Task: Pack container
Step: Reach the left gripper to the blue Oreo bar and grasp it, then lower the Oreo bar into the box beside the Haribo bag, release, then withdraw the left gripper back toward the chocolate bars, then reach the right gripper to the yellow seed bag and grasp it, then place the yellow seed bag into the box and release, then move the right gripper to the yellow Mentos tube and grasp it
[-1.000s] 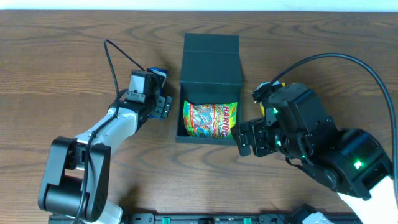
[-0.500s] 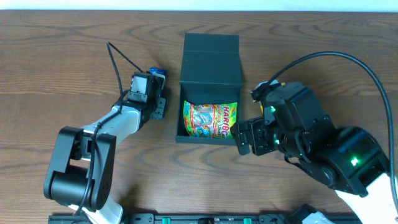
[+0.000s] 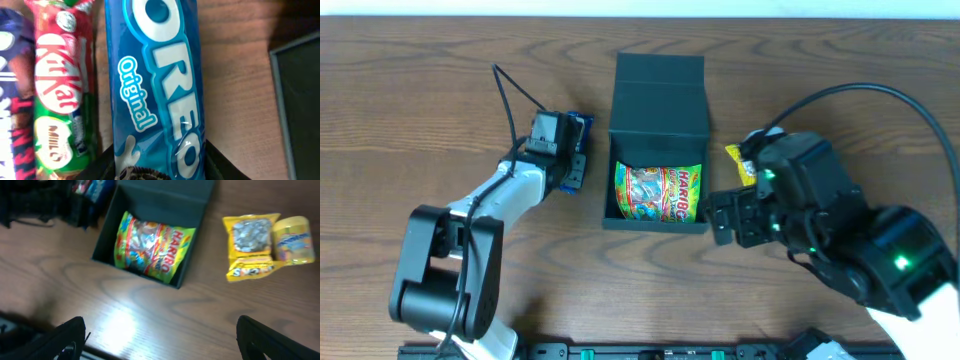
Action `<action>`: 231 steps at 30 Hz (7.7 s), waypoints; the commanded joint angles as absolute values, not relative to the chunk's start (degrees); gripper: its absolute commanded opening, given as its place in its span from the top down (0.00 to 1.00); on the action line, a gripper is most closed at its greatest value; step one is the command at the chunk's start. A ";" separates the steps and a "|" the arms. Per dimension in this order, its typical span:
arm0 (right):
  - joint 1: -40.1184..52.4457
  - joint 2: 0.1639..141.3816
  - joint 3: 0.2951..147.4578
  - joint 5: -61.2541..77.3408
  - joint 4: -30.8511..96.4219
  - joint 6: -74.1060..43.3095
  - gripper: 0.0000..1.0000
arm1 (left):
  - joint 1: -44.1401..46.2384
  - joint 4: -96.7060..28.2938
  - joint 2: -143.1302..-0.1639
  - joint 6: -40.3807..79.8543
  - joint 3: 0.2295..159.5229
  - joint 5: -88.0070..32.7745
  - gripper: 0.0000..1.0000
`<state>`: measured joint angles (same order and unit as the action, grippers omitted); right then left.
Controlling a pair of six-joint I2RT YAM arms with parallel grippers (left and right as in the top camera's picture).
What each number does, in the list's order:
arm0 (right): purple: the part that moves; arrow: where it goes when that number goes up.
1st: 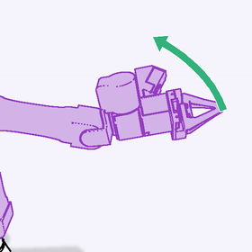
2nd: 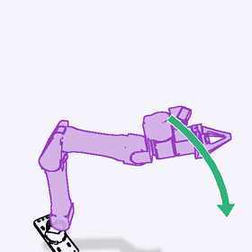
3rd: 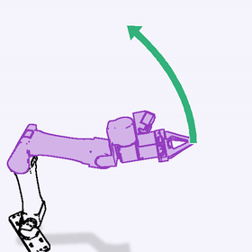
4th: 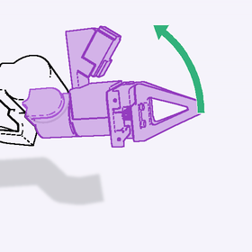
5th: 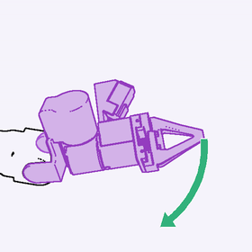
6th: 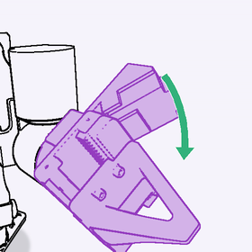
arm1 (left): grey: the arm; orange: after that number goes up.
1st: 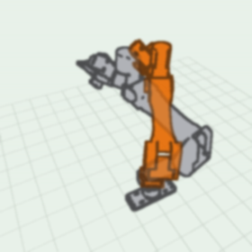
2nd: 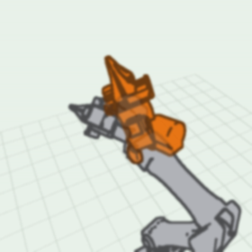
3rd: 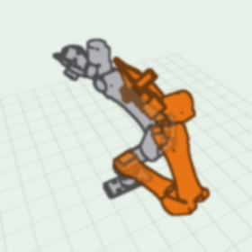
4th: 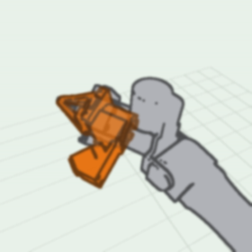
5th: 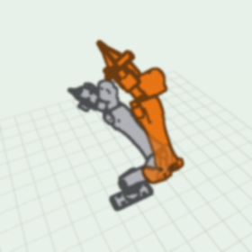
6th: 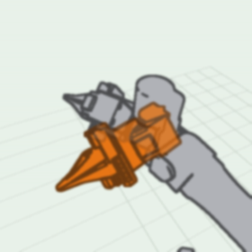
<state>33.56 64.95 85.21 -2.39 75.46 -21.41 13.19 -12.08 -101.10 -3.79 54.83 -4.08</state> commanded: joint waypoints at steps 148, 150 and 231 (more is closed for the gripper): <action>27.88 78.39 67.85 9.28 47.94 -30.74 0.98 | 7.99 -29.39 -92.14 1.54 62.72 -1.56 0.05; 28.62 80.49 67.83 7.49 47.20 -36.56 0.99 | 7.99 -29.69 -92.14 1.78 62.74 -1.56 0.05; -3.33 105.75 76.03 10.76 43.97 -0.62 0.98 | 7.99 -33.91 -92.14 1.74 62.72 -1.54 0.05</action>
<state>-4.93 109.45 72.79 4.97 42.59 2.81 8.25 -33.34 -91.72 1.50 62.48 -1.34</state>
